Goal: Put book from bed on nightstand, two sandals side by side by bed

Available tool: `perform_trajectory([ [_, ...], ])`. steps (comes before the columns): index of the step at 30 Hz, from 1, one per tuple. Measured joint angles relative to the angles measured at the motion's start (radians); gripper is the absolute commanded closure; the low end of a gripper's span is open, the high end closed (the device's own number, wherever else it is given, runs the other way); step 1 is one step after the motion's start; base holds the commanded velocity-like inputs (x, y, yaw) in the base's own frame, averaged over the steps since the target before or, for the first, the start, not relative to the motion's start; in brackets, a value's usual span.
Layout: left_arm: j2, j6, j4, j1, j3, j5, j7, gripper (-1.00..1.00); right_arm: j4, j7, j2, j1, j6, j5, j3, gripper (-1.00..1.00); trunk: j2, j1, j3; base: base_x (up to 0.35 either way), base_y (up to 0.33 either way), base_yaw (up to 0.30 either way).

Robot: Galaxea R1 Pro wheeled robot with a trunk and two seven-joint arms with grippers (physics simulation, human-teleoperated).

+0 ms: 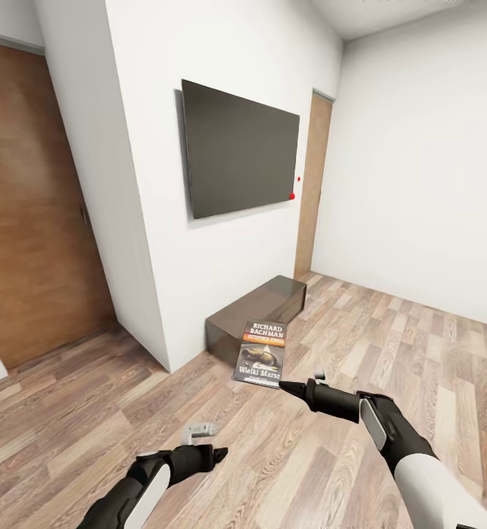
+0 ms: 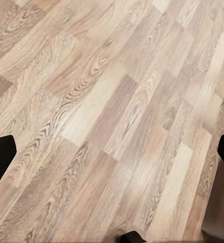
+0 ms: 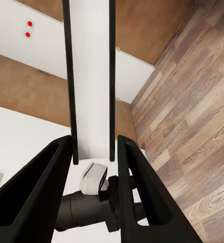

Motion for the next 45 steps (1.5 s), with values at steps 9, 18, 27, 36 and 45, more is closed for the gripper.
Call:
perform_trajectory([
  [9, 0.000, 0.000, 0.000, 0.000, 0.000, 0.000, 0.000, -1.00, 0.000, 0.000, 0.000, 0.000, 0.000, 0.000, 0.000, 1.00, 0.000, 0.000, 0.000, 0.000, 0.000, -0.259],
  [18, 0.000, 0.000, 0.001, 0.000, 0.000, 0.000, 0.000, -1.00, 0.001, 0.000, 0.000, 0.000, 0.000, 0.000, 0.000, 1.00, 0.000, 0.000, 0.000, 0.000, 0.000, -0.260],
  [27, 0.000, 0.000, 0.001, 0.000, 0.000, 0.000, 0.000, -1.00, 0.003, 0.002, 0.000, 0.000, 0.000, 0.000, 0.000, 1.00, 0.000, 0.000, 0.000, 0.000, 0.000, -0.282],
  [36, 0.000, 0.000, 0.001, 0.000, 0.000, 0.000, 0.000, -1.00, 0.004, 0.002, 0.000, 0.000, 0.000, 0.000, 0.000, 1.00, 0.000, 0.000, 0.000, 0.000, 0.000, -0.293],
  [45, 0.000, 0.000, 0.001, 0.001, 0.000, 0.000, 0.000, -1.00, 0.004, 0.002, -0.003, 0.000, 0.000, -0.001, 0.000, 1.00, 0.000, 0.000, 0.000, 0.000, 0.000, -0.295],
])
